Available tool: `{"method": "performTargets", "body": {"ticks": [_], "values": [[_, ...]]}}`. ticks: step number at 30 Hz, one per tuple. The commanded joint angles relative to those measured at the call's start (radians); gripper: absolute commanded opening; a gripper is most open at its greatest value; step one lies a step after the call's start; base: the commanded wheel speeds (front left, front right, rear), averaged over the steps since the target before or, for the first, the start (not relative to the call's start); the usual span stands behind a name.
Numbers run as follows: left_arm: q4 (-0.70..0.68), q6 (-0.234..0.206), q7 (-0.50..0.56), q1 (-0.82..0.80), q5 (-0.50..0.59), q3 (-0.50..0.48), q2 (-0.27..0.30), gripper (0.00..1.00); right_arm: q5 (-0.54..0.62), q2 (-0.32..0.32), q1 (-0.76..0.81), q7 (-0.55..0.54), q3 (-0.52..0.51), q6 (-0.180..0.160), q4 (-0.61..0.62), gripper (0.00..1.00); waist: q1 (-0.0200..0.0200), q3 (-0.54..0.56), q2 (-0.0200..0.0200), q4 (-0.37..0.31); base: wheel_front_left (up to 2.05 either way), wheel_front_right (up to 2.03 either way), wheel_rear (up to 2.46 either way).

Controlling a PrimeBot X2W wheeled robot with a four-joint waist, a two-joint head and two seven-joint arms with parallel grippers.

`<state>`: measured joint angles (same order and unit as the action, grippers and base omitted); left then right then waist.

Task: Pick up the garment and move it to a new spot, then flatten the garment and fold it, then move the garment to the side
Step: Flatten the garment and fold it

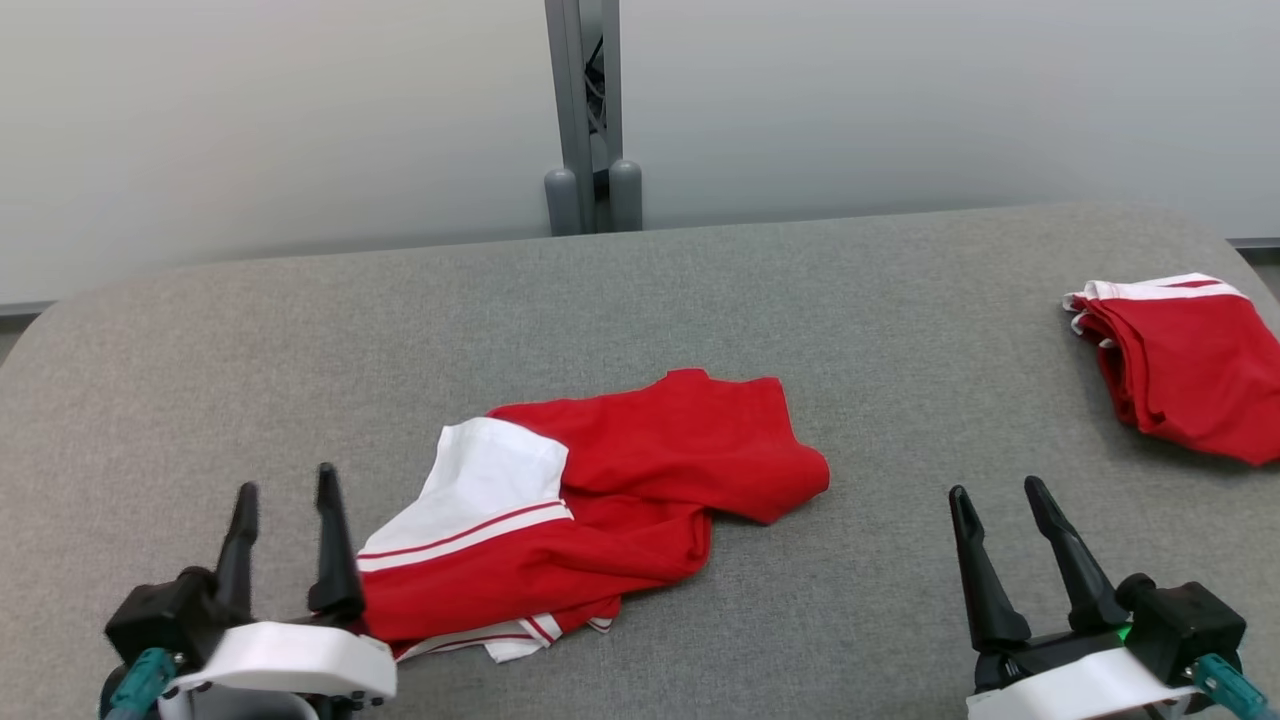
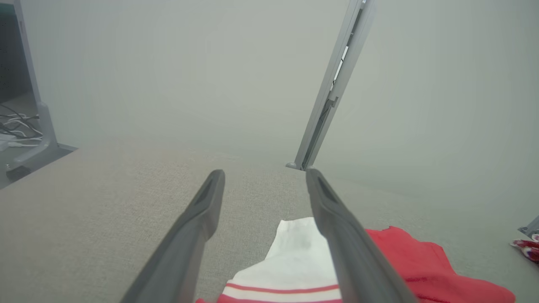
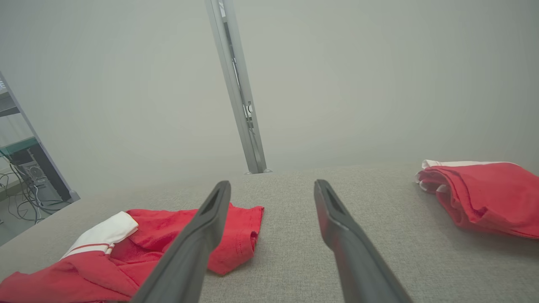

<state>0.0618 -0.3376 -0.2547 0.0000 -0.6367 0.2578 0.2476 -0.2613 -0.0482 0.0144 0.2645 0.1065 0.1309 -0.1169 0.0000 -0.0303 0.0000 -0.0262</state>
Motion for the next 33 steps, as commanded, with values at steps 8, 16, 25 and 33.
{"method": "performTargets", "body": {"ticks": [8, 16, 25, 33], "values": [[0.024, 0.085, -0.009, -0.036, 0.087, 0.072, -0.006, 1.00, 0.012, -0.007, -0.012, 0.000, 0.042, 0.000, -0.018, 1.00, 0.0000, 0.057, 0.0000, -0.047, 0.00, 0.00, 0.00], [0.019, 0.100, -0.010, 0.042, 0.244, 0.037, -0.051, 1.00, -0.005, -0.013, 0.048, 0.000, 0.042, 0.000, 0.039, 1.00, 0.0000, 0.084, 0.0000, -0.079, 0.00, 0.00, 0.00], [-0.002, 0.155, -0.010, 0.148, 0.367, -0.099, -0.149, 1.00, 0.027, -0.028, 0.114, 0.000, 0.048, 0.000, 0.025, 1.00, 0.0000, 0.119, 0.0000, -0.068, 0.00, 0.00, 0.00], [0.029, 0.206, -0.010, 0.155, 0.409, -0.168, -0.182, 1.00, 0.039, -0.026, 0.110, 0.000, 0.064, 0.000, 0.013, 1.00, 0.0000, 0.126, 0.0000, -0.063, 0.00, 0.00, 0.00]]}}
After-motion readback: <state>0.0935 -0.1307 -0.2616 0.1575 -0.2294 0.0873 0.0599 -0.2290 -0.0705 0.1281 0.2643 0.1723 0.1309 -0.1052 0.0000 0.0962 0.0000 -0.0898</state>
